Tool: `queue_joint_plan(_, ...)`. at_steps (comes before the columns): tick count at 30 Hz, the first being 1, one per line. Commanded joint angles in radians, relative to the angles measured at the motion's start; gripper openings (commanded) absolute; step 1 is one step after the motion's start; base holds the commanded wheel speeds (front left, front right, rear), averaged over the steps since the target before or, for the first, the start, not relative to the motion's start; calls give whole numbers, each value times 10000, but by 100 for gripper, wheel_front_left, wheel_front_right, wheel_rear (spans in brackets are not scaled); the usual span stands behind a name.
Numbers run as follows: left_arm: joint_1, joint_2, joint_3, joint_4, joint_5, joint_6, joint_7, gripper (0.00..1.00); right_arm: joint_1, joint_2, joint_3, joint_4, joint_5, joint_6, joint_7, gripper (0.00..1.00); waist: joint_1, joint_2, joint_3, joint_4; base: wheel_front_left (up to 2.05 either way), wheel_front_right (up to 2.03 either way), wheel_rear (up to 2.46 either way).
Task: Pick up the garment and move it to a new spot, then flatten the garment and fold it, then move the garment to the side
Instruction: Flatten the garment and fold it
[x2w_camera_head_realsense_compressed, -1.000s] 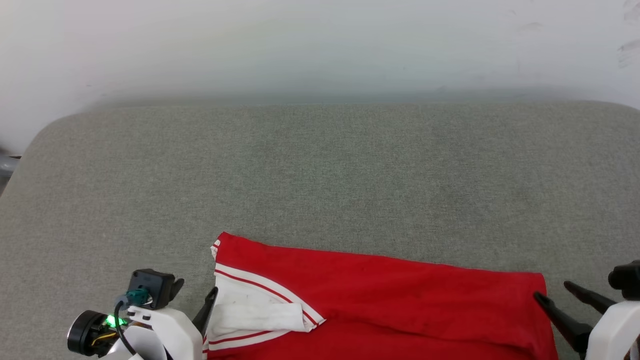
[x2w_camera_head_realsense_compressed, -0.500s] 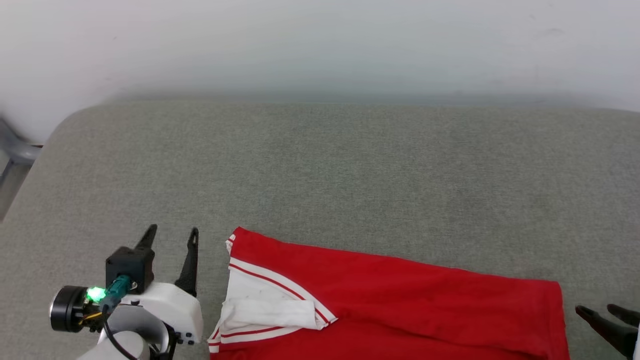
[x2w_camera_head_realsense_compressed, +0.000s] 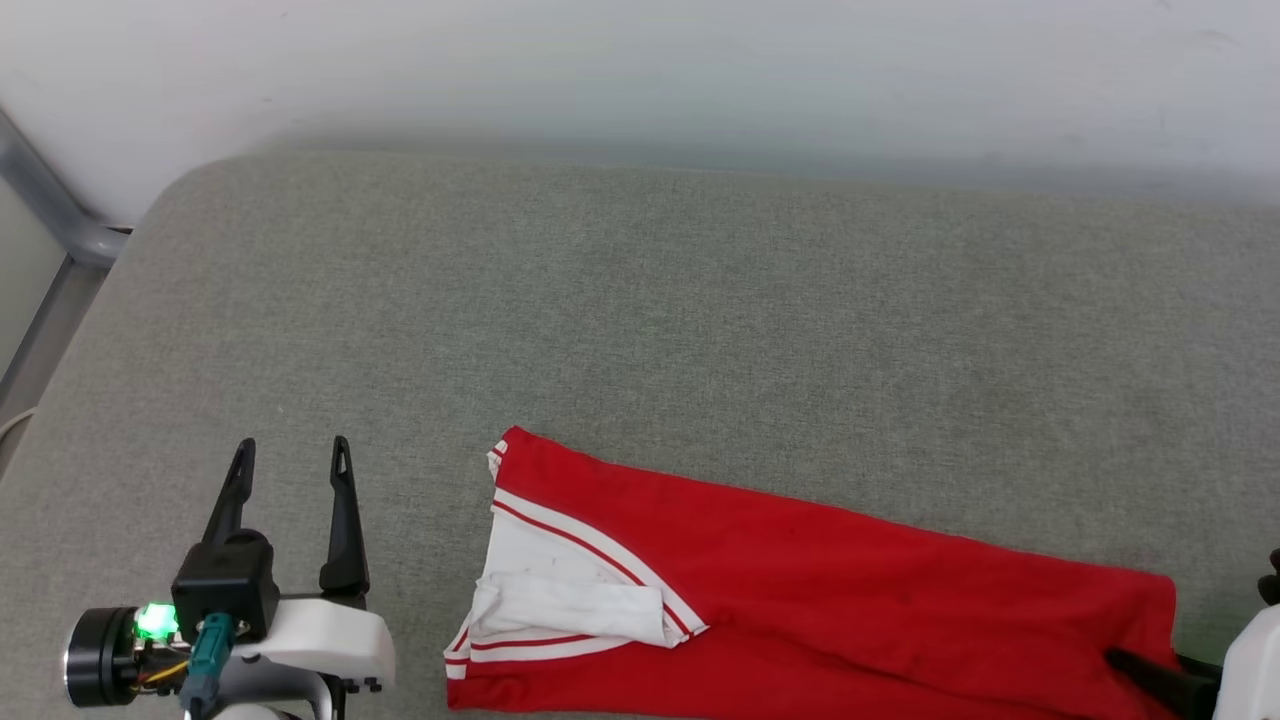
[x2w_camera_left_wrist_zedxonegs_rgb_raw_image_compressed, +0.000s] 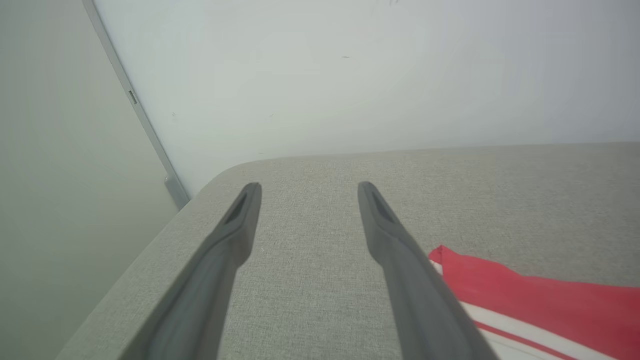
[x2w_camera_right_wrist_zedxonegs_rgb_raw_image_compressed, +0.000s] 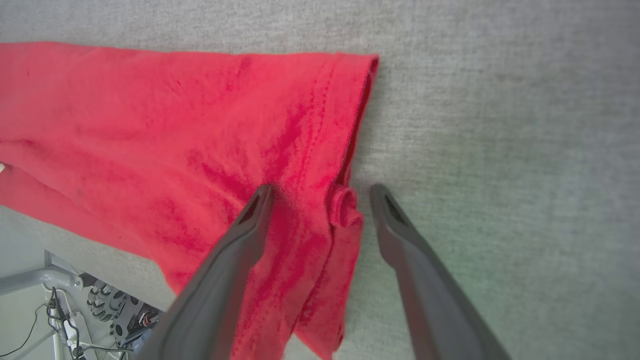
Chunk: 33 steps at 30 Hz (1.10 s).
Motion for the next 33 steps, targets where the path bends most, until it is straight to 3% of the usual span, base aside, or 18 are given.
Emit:
queue_joint_plan(1, 150, -118, 135, -54, 159, -73, -45, 100, -111, 103, 108, 56, 54, -7, -33, 100, -1, 0, 34, 40, 0, 0, 0)
queue_joint_plan(17, 1285, -2534, 1820, -170, 2666, -1471, -46, 100, -541, 481, 1985, 752, 457, 5, -978, 100, -1, 0, 38, 341, 0, 0, 0)
queue_joint_plan(18, 1313, -2637, 1924, -117, 2796, -1553, -46, 100, -567, 464, 2062, 816, 433, 5, -1089, 77, -1, 0, 19, 349, 0, 0, 0)
queue_joint_plan(19, 1359, -2743, 2019, -81, 2912, -1620, -46, 100, -601, 459, 2110, 884, 423, 5, -1225, 41, -1, 0, -5, 355, 0, 0, 0)
queue_joint_plan(21, 1471, -2926, 2199, -29, 3132, -1765, -46, 100, -672, 442, 2230, 1009, 474, 5, -1400, 0, -1, 0, -54, 355, 0, 0, 0)
queue_joint_plan(33, 1875, -3452, 2897, 117, 4215, -2331, -45, 100, -1182, -820, 2089, 1631, 646, -15, -2046, 0, -1, 0, -373, 272, 0, 0, 0)
